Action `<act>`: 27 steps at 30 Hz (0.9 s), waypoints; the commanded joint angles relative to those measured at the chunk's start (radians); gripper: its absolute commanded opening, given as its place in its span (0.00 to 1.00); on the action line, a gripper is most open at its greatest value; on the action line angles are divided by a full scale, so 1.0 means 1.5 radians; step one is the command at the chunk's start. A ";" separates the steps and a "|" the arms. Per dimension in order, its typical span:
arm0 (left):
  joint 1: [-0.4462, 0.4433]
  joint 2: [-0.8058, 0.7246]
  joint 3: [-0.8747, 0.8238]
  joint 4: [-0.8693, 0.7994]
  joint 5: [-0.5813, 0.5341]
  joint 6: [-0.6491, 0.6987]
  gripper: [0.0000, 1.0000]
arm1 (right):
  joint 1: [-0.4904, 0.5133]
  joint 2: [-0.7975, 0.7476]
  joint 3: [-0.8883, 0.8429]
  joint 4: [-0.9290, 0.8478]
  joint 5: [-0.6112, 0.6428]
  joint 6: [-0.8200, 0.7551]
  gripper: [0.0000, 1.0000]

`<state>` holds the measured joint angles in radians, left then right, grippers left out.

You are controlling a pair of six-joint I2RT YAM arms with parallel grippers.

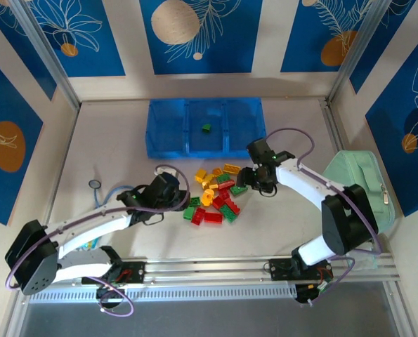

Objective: Sort the legos into containers by color
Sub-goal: Pick up the lego from the center of the table.

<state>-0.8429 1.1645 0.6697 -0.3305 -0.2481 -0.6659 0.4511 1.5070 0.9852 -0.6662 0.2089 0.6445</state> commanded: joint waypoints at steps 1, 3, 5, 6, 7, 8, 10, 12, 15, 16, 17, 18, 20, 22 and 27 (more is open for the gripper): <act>-0.011 -0.011 -0.016 -0.009 -0.035 -0.020 0.71 | -0.003 0.024 0.028 -0.031 0.021 0.027 0.72; -0.017 -0.014 -0.016 -0.018 -0.040 -0.019 0.71 | -0.003 0.036 0.031 -0.027 0.016 0.034 0.72; -0.024 -0.020 -0.019 -0.023 -0.049 -0.019 0.71 | -0.002 0.048 0.036 -0.019 0.006 0.041 0.72; -0.027 -0.026 -0.024 -0.022 -0.051 -0.023 0.71 | -0.001 0.056 0.041 -0.016 0.002 0.044 0.72; -0.029 -0.031 -0.030 -0.019 -0.052 -0.028 0.71 | 0.000 0.063 0.046 -0.016 -0.001 0.049 0.72; -0.030 -0.036 -0.036 -0.015 -0.051 -0.030 0.71 | 0.001 0.069 0.051 -0.018 -0.002 0.053 0.72; -0.030 -0.045 -0.053 0.005 -0.051 -0.035 0.71 | 0.004 0.081 0.059 -0.018 0.003 0.062 0.73; -0.030 -0.045 -0.061 0.016 -0.050 -0.036 0.71 | 0.005 0.090 0.065 -0.019 0.008 0.069 0.73; -0.030 -0.035 -0.056 0.012 -0.050 -0.028 0.71 | 0.006 0.102 0.067 -0.013 0.012 0.078 0.73; -0.030 -0.032 -0.052 0.009 -0.050 -0.025 0.71 | 0.007 0.106 0.069 -0.010 0.014 0.080 0.73; -0.030 -0.031 -0.050 0.007 -0.051 -0.023 0.71 | 0.008 0.111 0.071 -0.008 0.015 0.082 0.73; -0.030 -0.029 -0.050 0.008 -0.054 -0.022 0.71 | 0.008 0.117 0.074 -0.005 0.016 0.084 0.73; -0.030 -0.026 -0.050 0.008 -0.058 -0.021 0.71 | 0.008 0.131 0.084 -0.001 0.014 0.085 0.73; -0.030 -0.024 -0.048 0.007 -0.057 -0.021 0.71 | 0.011 0.147 0.095 0.003 0.006 0.084 0.73; -0.030 -0.027 -0.050 0.005 -0.059 -0.028 0.70 | 0.024 0.183 0.114 0.009 0.002 0.085 0.73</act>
<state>-0.8803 1.1233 0.5888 -0.3244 -0.3161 -0.7021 0.4732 1.7531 1.1309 -0.6518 0.2245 0.7528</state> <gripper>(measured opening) 0.706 0.728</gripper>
